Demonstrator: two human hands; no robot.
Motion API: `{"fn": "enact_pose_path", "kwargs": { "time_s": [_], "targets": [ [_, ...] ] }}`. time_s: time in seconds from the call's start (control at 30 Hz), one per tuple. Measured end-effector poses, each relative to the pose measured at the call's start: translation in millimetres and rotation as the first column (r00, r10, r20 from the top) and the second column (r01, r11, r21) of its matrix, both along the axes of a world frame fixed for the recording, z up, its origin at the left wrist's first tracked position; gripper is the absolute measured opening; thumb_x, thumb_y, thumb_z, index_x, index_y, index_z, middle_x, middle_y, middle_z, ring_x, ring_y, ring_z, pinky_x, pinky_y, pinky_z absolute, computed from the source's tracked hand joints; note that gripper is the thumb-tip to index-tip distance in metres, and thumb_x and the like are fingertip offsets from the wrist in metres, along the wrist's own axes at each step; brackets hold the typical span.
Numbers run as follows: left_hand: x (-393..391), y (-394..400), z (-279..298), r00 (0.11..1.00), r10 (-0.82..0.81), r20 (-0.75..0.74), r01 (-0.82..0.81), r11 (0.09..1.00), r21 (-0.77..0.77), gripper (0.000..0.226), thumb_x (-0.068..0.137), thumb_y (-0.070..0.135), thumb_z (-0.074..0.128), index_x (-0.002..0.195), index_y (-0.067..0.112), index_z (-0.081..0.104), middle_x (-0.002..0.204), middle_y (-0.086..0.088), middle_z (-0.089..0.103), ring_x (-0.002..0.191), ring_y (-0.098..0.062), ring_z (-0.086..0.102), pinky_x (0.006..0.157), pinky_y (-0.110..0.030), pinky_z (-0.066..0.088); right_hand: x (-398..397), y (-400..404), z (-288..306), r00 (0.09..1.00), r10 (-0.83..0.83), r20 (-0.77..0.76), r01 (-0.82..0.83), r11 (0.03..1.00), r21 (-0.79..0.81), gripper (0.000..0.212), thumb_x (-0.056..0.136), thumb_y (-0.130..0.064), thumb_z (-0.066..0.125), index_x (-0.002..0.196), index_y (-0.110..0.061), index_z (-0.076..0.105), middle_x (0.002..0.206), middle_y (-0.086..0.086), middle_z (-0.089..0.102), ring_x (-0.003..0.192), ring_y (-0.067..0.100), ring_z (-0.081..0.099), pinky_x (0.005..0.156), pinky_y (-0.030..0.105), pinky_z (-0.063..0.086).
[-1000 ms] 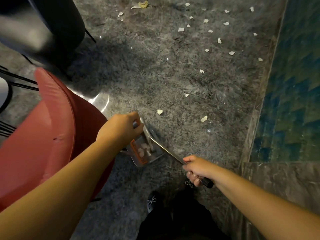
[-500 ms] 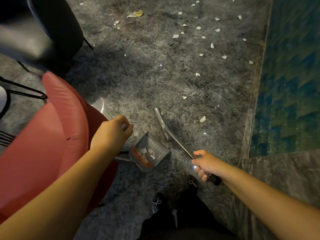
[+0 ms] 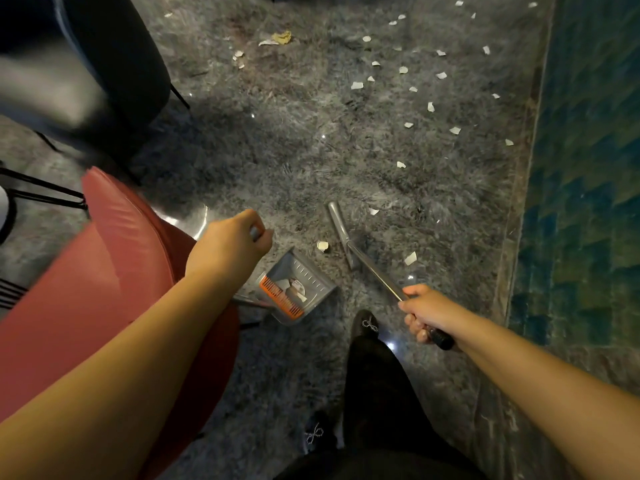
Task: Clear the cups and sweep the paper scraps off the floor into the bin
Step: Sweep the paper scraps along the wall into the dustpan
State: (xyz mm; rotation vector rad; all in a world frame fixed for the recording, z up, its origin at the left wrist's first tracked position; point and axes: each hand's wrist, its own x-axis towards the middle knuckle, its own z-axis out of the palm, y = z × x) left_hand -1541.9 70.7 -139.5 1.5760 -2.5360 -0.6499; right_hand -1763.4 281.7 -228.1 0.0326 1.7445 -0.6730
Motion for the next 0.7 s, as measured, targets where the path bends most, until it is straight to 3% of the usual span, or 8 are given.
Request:
{"fn": "enact_pose_path", "kwargs": {
  "time_s": [0.17,0.4,0.53,0.7],
  "targets": [
    [-47,-54,2,0.998,0.011,0.055,-0.012,1.0,0.018,0.02,0.091,0.038,0.062,0.09,0.018,0.063,0.082,-0.008,0.064,0.08,-0.029,0.059,0.069,-0.037,0.051,-54,-64,-8,0.997,0.076,0.017,-0.076,0.997,0.009,0.037,0.099,-0.007,0.041,0.132,-0.024,0.038,0.062,0.006,0.038,0.026,0.004,0.03,0.035,0.01,0.028],
    [-103,-109,2,0.988,0.009,0.152,-0.018,0.998,0.053,0.016,0.092,0.036,0.062,0.089,0.021,0.061,0.082,-0.006,0.065,0.074,-0.026,0.06,0.062,-0.031,0.044,-117,-150,-23,0.968,0.25,-0.011,-0.249,0.967,0.044,0.047,0.098,-0.007,0.042,0.139,-0.025,0.03,0.063,0.008,0.041,0.028,0.006,0.034,0.037,0.012,0.031],
    [-117,-122,-5,0.988,0.022,0.15,-0.029,0.999,0.044,0.02,0.092,0.039,0.062,0.093,0.019,0.062,0.081,-0.005,0.065,0.073,-0.024,0.06,0.063,-0.032,0.048,-121,-177,-38,0.928,0.372,-0.031,-0.37,0.928,0.051,0.046,0.098,-0.007,0.042,0.14,-0.019,0.029,0.062,0.01,0.045,0.036,0.012,0.039,0.038,0.016,0.034],
    [-125,-137,-8,0.985,0.032,0.168,-0.038,0.999,0.031,0.021,0.093,0.041,0.061,0.092,0.02,0.062,0.075,-0.001,0.063,0.066,-0.019,0.058,0.057,-0.032,0.048,-101,-192,-42,0.893,0.445,0.074,-0.449,0.893,0.045,0.037,0.098,-0.006,0.039,0.133,-0.016,0.034,0.063,0.01,0.046,0.04,0.013,0.04,0.04,0.019,0.034]
  ]
}}
